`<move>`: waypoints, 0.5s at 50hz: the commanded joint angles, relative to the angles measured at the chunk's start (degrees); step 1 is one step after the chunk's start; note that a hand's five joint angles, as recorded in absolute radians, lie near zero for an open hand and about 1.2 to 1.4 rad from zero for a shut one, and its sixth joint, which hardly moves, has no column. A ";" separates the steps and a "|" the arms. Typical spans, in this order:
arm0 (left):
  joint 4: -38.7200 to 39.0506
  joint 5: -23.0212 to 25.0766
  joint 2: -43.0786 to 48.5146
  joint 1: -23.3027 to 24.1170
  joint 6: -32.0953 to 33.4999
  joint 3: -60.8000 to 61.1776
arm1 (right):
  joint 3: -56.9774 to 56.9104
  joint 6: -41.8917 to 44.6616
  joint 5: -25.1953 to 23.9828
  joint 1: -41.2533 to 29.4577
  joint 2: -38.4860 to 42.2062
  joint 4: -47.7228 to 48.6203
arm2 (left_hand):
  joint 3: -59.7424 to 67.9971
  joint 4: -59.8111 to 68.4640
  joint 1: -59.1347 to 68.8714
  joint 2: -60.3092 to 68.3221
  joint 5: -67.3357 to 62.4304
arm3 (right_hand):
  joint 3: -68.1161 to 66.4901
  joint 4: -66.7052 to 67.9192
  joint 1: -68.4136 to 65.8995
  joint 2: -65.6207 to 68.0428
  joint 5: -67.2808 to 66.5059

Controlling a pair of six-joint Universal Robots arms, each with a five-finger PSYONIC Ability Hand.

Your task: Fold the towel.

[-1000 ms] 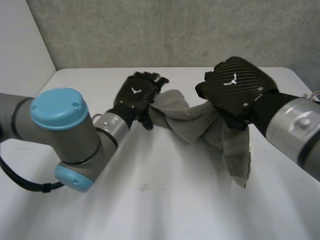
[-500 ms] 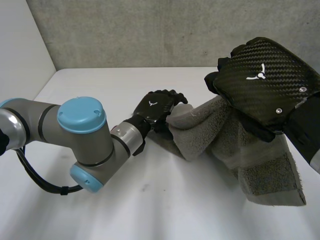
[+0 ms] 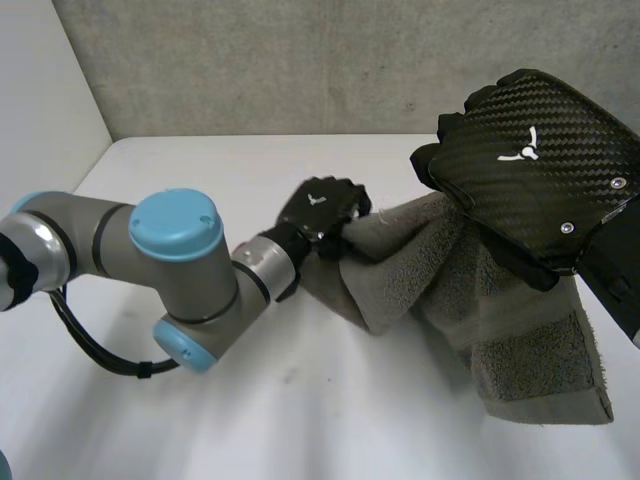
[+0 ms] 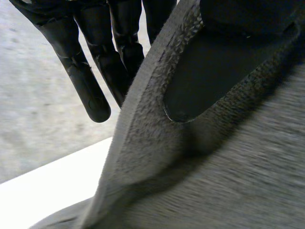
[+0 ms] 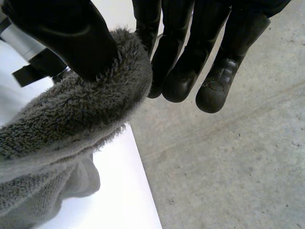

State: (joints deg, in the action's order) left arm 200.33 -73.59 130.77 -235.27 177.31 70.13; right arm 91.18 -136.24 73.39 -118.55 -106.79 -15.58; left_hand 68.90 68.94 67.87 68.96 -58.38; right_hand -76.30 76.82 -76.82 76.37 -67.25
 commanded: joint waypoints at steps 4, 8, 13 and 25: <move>-4.41 -3.06 -6.56 -8.44 8.91 4.65 | -0.03 1.06 -0.09 1.04 1.75 0.73 | 11.10 11.06 12.13 11.04 -11.62 | -3.70 3.18 -3.18 3.63 -2.75; -5.12 -1.73 -13.58 -9.59 13.40 10.01 | -0.29 2.91 0.00 2.52 4.21 0.47 | 11.10 11.06 12.13 11.04 -11.62 | -3.70 3.18 -3.18 3.63 -2.75; -5.83 -1.82 -22.37 -11.78 16.04 14.41 | -1.09 3.26 0.44 4.98 5.19 0.46 | 11.10 11.06 12.13 11.04 -11.62 | -3.70 3.18 -3.18 3.63 -2.75; -17.96 -1.73 -47.01 -14.07 22.29 17.58 | -4.25 2.47 0.70 7.80 5.19 -0.33 | 11.10 11.06 12.13 11.04 -11.62 | -3.70 3.18 -3.18 3.63 -2.75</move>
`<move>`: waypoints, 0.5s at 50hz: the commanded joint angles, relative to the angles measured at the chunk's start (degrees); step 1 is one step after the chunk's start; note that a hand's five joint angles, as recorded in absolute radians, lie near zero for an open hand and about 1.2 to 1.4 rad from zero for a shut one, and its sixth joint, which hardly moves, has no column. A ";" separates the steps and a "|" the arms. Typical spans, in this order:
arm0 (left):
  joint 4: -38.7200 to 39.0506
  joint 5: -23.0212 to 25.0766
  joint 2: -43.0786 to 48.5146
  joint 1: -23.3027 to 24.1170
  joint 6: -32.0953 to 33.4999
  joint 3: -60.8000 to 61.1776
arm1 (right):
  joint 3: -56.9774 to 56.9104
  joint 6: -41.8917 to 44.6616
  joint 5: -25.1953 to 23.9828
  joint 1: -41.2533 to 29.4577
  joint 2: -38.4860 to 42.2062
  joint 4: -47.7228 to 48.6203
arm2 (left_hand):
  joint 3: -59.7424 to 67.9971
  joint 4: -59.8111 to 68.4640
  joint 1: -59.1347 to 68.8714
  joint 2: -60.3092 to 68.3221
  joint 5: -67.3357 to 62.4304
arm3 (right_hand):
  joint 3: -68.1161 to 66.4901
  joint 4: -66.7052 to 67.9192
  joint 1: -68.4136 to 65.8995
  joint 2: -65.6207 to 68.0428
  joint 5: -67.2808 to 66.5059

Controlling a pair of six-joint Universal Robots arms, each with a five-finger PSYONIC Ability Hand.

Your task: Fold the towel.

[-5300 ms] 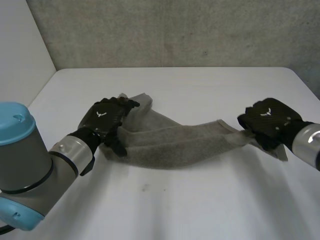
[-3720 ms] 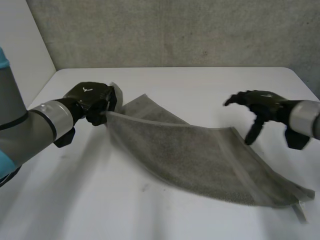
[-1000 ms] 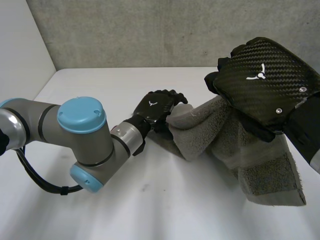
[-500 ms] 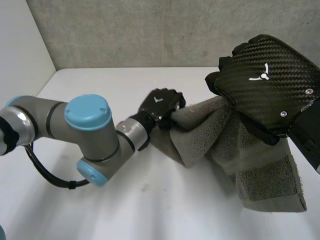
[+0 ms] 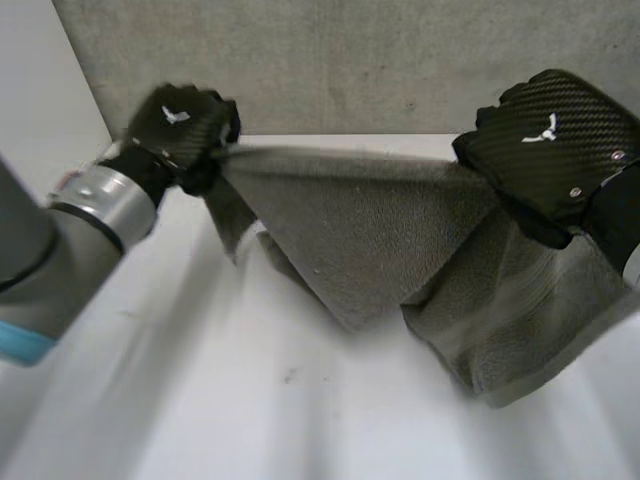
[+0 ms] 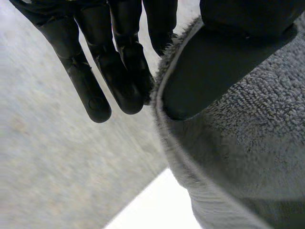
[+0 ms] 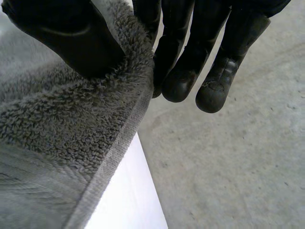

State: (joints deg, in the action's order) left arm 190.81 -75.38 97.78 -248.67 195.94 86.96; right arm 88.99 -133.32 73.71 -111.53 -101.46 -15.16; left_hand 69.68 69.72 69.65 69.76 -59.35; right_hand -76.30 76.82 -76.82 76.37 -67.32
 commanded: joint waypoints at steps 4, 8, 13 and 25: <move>-15.71 0.06 -16.66 -0.59 5.06 1.11 | -3.55 -0.54 0.91 1.14 -0.06 -2.84 | 10.32 10.28 10.35 10.24 -10.65 | -3.70 3.18 -3.18 3.63 -2.68; -20.04 -0.12 -15.52 -0.41 6.64 1.81 | -4.96 -1.33 0.91 1.14 1.09 -6.63 | 10.32 10.28 10.35 10.24 -10.65 | -3.70 3.18 -3.18 3.63 -2.68; -23.73 -0.64 -7.96 -0.50 10.25 2.78 | -7.07 -1.68 0.91 1.23 8.56 -12.43 | 10.32 10.28 10.35 10.24 -10.65 | -3.70 3.18 -3.18 3.63 -2.68; -27.07 -6.97 18.82 1.08 12.27 -10.46 | -15.23 1.83 0.73 0.52 32.87 -20.35 | 10.32 10.28 10.35 10.24 -10.65 | -3.70 3.18 -3.18 3.63 -2.68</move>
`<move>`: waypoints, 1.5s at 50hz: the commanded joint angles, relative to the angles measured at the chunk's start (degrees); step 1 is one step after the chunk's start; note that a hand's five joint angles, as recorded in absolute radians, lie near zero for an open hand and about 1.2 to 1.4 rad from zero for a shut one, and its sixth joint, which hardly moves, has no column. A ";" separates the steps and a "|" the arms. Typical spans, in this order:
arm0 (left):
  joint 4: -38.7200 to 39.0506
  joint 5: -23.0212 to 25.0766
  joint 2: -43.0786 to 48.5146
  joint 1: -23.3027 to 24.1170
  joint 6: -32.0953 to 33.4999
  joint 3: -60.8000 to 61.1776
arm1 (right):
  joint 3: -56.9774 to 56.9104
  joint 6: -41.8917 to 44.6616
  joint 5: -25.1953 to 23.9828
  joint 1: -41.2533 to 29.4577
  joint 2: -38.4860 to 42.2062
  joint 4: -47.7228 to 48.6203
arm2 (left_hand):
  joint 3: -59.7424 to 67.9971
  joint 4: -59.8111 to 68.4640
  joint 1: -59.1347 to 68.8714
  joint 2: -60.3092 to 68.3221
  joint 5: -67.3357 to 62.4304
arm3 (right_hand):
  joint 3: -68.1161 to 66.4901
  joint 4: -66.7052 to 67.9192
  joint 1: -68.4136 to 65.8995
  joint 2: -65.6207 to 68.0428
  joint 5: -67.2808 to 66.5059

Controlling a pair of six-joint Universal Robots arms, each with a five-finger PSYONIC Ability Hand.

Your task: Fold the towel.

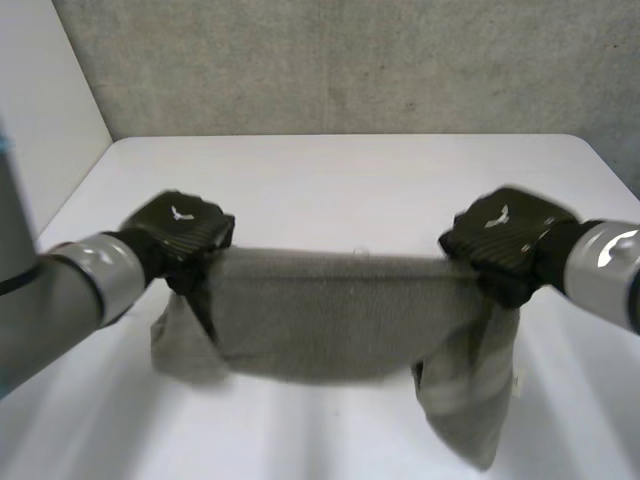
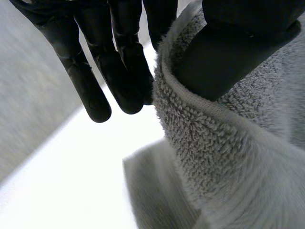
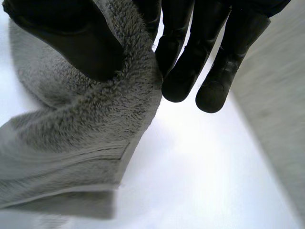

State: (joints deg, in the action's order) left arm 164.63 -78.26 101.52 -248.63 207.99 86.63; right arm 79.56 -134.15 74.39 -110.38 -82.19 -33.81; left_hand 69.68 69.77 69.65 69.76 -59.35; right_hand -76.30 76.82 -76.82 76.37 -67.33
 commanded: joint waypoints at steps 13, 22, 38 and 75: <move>3.92 -4.53 30.49 1.04 -0.04 -48.08 | -45.37 -1.73 10.69 -2.38 32.88 16.41 | 10.32 10.23 10.35 10.24 -10.65 | -3.70 3.18 -3.18 3.63 -2.67; 25.19 -6.02 22.95 1.22 -1.98 -56.23 | -51.97 -11.39 12.88 -2.21 25.96 36.70 | 10.32 10.23 10.35 10.24 -10.65 | -3.70 3.18 -3.18 3.63 -2.67; 19.42 -5.41 18.63 0.34 -2.16 -33.59 | -30.81 -11.49 11.48 -2.38 22.69 28.45 | 10.32 10.23 10.35 10.24 -10.65 | -3.70 3.18 -3.18 3.63 -2.67; 23.81 -0.49 15.20 1.22 7.43 5.04 | 6.65 -14.80 2.86 0.77 18.30 29.85 | 10.32 10.23 10.35 10.24 -10.65 | 65.04 -65.57 65.56 -65.11 66.07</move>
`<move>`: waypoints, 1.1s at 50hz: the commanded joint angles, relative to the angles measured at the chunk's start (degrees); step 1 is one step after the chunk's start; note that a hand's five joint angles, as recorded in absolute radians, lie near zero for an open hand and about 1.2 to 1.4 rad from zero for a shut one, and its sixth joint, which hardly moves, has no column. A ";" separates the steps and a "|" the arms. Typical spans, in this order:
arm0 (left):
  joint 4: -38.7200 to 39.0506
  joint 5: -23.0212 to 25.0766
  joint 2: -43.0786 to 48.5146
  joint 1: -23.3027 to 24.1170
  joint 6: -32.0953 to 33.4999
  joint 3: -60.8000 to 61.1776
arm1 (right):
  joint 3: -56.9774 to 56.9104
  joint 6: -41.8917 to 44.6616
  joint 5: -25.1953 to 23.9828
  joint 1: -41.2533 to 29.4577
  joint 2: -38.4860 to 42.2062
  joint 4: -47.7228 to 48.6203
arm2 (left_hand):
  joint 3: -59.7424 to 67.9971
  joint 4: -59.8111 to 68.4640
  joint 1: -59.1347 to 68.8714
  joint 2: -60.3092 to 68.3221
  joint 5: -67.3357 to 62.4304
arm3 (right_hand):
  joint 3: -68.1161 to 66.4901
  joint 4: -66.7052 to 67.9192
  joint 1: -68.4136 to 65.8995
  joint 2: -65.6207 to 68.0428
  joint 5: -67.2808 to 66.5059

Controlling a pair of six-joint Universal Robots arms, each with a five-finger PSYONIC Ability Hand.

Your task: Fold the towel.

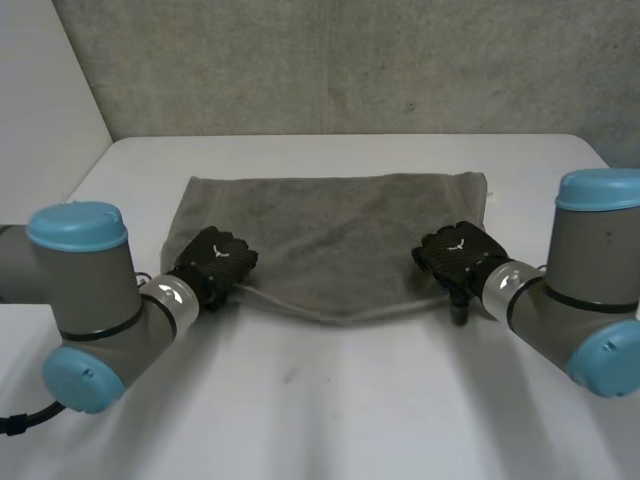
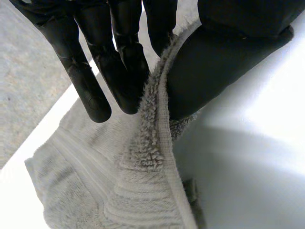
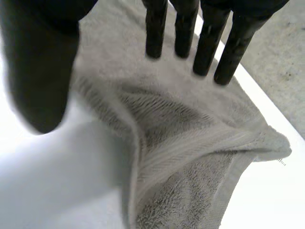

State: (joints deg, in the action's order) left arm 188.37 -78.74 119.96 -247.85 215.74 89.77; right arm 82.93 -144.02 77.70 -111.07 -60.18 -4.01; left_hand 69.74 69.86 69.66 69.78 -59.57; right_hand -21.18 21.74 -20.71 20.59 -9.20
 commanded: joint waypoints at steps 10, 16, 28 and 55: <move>-0.20 -0.27 -4.04 0.44 -0.58 0.76 | 5.57 -16.03 -2.03 8.77 -4.68 0.58 | 10.26 10.14 10.34 10.22 -10.43 | 7.73 -8.29 7.26 -7.14 5.75; -0.64 -0.19 -6.58 0.27 -2.87 -0.21 | 8.38 -17.88 -6.33 11.23 -4.59 1.46 | 10.26 10.14 10.34 10.22 -10.43 | 6.05 -6.61 5.58 -5.46 4.07; -1.16 -0.19 -8.61 -0.35 -8.14 -3.90 | 10.23 -24.29 -7.30 9.74 -0.48 9.80 | 10.26 10.14 10.34 10.22 -10.43 | -8.90 8.33 -9.36 9.48 -10.87; -1.34 -0.27 -7.11 -0.44 -8.58 -3.90 | 5.57 -4.97 -2.99 14.03 2.08 5.15 | 10.26 10.14 10.34 10.22 -10.43 | -5.72 5.16 -6.19 6.31 -7.70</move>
State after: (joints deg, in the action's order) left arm 187.08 -79.02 112.56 -248.29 207.21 85.76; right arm 89.43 -155.34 75.07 -99.71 -58.75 3.21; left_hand 69.73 69.86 69.66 69.78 -59.57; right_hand -29.09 28.84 -28.57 29.26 -17.13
